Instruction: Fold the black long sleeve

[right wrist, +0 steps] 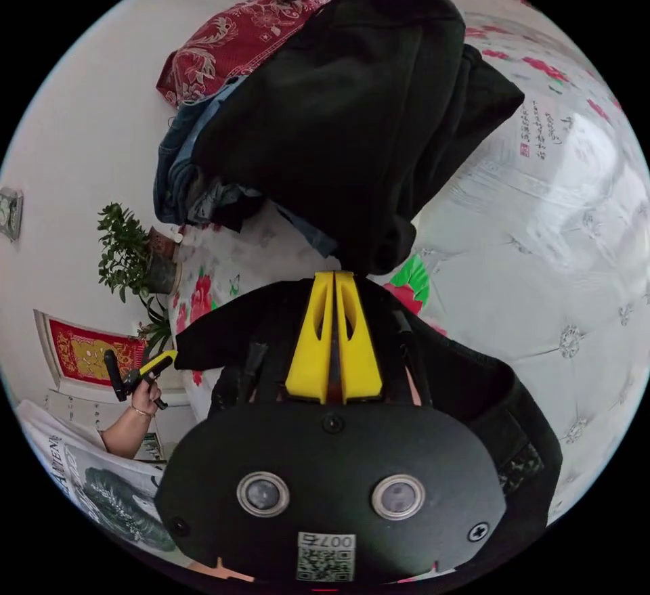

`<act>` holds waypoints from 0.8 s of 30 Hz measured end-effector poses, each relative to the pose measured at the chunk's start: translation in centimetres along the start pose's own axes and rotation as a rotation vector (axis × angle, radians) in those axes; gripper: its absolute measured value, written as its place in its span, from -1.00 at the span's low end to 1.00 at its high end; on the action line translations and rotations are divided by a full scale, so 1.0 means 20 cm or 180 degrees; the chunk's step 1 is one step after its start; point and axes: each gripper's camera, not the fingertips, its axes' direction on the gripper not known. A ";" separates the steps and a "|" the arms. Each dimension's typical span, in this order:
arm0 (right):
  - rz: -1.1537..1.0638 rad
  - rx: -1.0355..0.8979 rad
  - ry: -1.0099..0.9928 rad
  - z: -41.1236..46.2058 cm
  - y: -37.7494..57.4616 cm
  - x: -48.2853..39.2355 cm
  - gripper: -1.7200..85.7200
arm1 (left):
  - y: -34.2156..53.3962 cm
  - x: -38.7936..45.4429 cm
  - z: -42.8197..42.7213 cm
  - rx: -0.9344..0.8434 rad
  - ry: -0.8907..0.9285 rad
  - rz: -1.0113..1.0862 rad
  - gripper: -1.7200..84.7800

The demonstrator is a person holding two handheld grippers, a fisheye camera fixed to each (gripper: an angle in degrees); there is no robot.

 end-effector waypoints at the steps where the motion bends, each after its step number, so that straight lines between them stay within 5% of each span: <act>1: 0.0077 -0.0066 -0.0002 0.01 -0.03 0.00 -0.95 | 0.01 0.05 0.02 -0.0044 0.0110 0.0127 -0.96; 10: 0.0042 -0.0553 0.0117 0.24 0.19 -0.07 -0.90 | 0.05 0.32 0.16 -0.0457 0.1009 0.0865 -0.82; 16: -0.0467 -0.0577 0.0953 0.30 0.20 -0.31 -0.94 | 0.05 0.34 0.25 -0.0748 0.0899 0.1012 -0.78; 24: -0.0353 -0.0389 0.0951 0.17 0.08 -0.34 -0.93 | -0.03 0.27 0.27 -0.0757 0.0761 0.1092 -0.86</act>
